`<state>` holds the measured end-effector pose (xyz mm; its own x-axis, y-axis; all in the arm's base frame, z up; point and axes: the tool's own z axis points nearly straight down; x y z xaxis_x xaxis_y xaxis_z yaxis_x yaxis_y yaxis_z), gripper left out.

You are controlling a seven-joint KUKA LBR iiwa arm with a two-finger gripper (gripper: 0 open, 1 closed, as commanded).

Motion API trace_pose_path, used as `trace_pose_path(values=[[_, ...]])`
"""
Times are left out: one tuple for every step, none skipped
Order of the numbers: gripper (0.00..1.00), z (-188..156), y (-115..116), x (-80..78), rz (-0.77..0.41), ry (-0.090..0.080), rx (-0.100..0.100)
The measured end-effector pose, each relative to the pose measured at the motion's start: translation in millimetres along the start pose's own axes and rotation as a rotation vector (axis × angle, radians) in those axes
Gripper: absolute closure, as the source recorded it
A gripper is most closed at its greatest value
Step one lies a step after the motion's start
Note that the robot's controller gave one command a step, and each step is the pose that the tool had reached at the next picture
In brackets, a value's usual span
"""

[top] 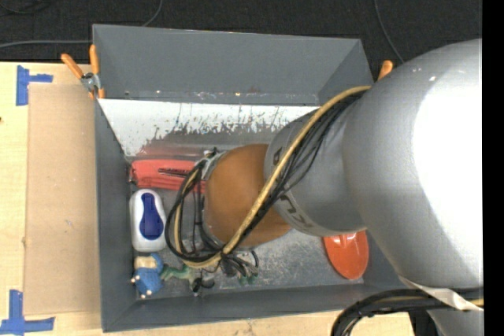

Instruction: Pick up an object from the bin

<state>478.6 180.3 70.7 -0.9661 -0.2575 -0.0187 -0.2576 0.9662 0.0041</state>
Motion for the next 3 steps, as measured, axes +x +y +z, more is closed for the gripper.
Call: trace_pose_path(values=[[1.0,0.0,0.0,0.0,0.001,0.0,0.0],[1.0,0.1,-0.1,0.1,0.002,0.0,0.0],[1.0,0.1,-0.2,0.1,0.003,0.001,0.0]])
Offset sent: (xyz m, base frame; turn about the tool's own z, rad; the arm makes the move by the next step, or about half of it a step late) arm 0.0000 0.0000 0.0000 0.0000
